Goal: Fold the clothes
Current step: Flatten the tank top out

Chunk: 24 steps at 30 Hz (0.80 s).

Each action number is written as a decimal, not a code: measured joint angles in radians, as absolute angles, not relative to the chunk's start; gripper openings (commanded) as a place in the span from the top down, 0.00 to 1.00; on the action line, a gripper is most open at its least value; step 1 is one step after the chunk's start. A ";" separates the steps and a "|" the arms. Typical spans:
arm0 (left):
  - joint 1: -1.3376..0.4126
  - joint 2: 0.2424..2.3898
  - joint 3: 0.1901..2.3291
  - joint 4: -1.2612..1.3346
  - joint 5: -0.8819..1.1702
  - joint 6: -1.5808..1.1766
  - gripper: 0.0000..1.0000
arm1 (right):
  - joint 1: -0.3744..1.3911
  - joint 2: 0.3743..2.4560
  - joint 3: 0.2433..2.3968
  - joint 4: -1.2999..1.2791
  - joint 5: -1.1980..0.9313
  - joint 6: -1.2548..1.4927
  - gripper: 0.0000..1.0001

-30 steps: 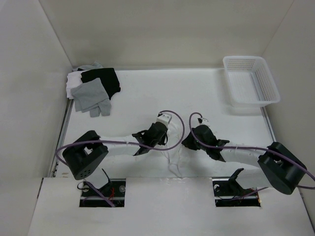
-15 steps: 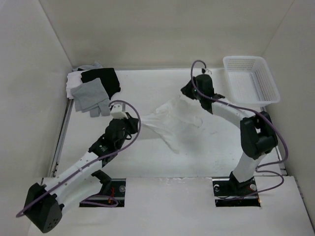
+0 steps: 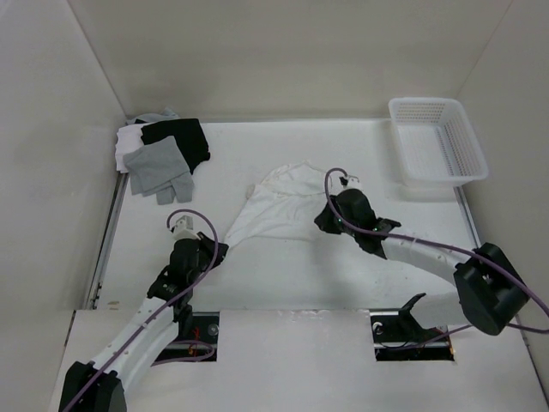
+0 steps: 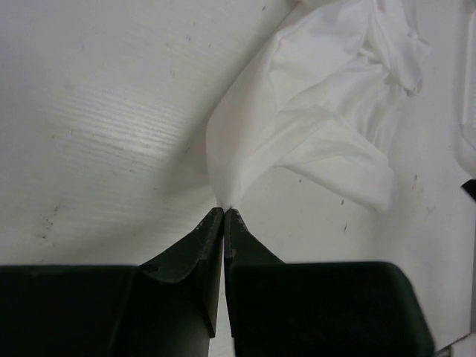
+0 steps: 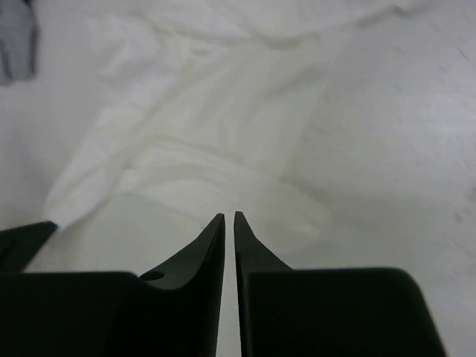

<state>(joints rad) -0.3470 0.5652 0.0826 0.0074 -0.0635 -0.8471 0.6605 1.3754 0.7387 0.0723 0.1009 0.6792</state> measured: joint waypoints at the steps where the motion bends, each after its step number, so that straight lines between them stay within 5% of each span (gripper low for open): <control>1: -0.345 0.567 0.073 0.009 -0.051 -0.863 0.97 | 0.656 1.346 0.686 0.059 0.111 0.693 0.69; 3: -0.341 0.577 0.070 0.023 -0.033 -0.883 0.97 | 0.641 1.330 0.628 0.036 0.129 0.718 0.48; 7: -0.341 0.590 0.070 0.066 -0.014 -0.904 0.97 | 0.635 1.348 0.586 0.031 0.143 0.759 0.41; 14: -0.354 0.592 0.070 0.112 0.004 -0.917 0.96 | 0.636 1.463 0.600 0.092 0.119 0.813 0.55; 19: -0.353 0.581 0.070 0.125 0.010 -0.918 0.96 | 0.636 1.536 0.633 0.136 0.107 0.842 0.90; 24: -0.346 0.576 0.070 0.131 0.014 -0.923 0.96 | 0.726 1.494 0.633 0.123 0.201 0.815 0.90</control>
<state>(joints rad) -0.3462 0.5758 0.0696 0.1307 0.0139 -0.9234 0.7261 1.4944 0.6327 0.1234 0.2008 0.8150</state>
